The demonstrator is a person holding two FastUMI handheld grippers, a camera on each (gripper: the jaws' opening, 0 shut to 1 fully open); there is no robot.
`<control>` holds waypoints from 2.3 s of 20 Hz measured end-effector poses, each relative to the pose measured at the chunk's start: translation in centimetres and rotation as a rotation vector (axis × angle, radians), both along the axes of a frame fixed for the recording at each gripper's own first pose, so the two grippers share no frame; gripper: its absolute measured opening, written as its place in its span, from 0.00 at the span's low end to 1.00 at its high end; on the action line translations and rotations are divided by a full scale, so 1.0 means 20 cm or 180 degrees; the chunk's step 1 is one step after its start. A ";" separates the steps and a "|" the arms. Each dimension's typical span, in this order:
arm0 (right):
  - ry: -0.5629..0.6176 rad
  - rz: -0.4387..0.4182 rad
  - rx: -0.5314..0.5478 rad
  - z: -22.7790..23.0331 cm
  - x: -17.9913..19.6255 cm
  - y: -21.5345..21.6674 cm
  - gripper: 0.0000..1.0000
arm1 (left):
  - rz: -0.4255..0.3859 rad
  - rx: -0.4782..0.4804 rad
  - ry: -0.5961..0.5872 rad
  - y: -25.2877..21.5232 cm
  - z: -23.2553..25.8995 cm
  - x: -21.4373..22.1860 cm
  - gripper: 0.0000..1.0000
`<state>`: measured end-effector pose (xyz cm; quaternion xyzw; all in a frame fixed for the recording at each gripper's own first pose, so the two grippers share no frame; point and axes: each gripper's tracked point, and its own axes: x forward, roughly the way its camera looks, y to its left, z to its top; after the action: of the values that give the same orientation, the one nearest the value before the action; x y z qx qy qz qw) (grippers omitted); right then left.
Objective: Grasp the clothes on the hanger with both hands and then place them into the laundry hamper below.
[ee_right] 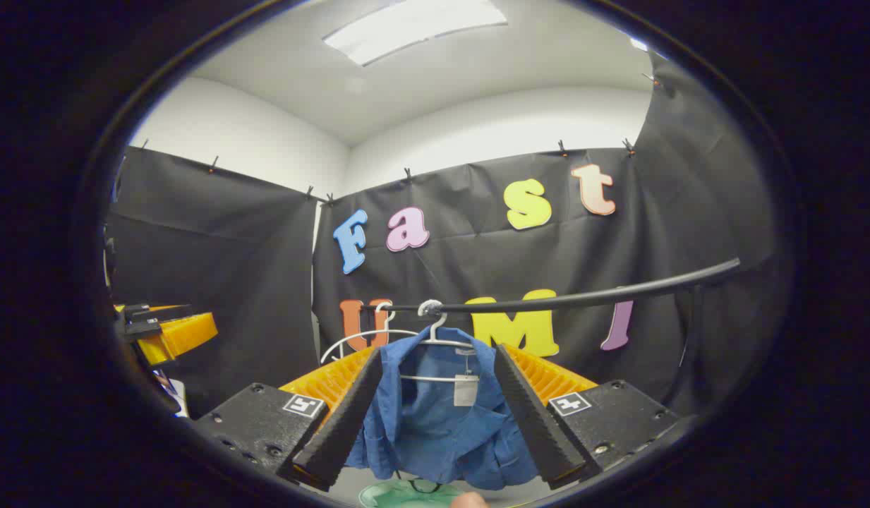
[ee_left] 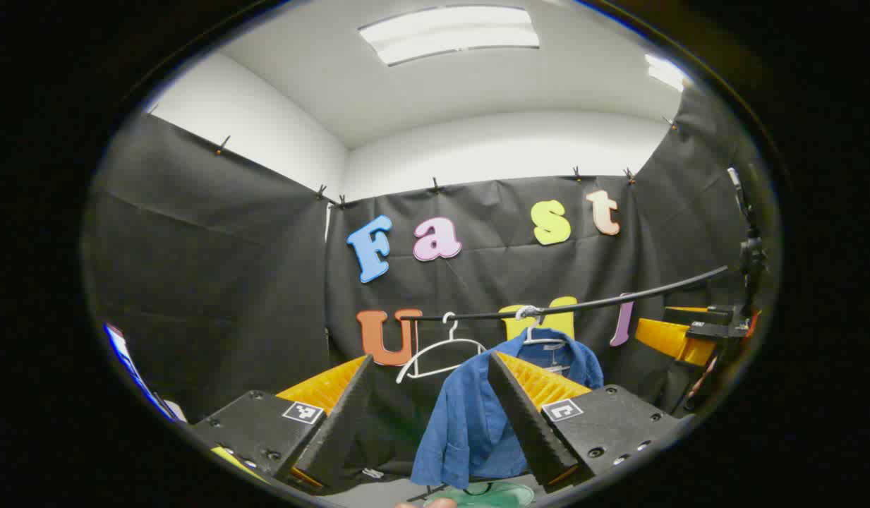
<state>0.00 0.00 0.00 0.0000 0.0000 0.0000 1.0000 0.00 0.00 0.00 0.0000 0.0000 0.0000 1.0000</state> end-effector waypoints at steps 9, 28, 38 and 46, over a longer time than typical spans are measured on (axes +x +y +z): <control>0.0122 -0.0434 -0.0165 -0.07 0.02 -0.11 0.99 | -0.0104 -0.0133 0.0071 0.05 -0.11 0.14 1.00; 0.0684 -0.1028 0.0001 -0.44 0.12 -0.11 1.00 | -0.0918 -0.0273 0.0495 -0.08 -0.50 0.29 0.97; 0.0893 -0.1042 0.0301 -0.70 0.44 -0.22 0.95 | -0.0979 -0.0315 0.0806 -0.28 -0.82 0.50 0.97; 0.1136 -0.0879 0.0545 -0.90 0.82 -0.40 0.89 | -0.0852 -0.0395 0.1019 -0.48 -1.01 0.77 1.00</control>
<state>16.39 -8.07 -18.04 0.0848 0.1768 -0.1367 0.9710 15.42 -9.66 -20.25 -0.0616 0.1588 -0.1328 0.9764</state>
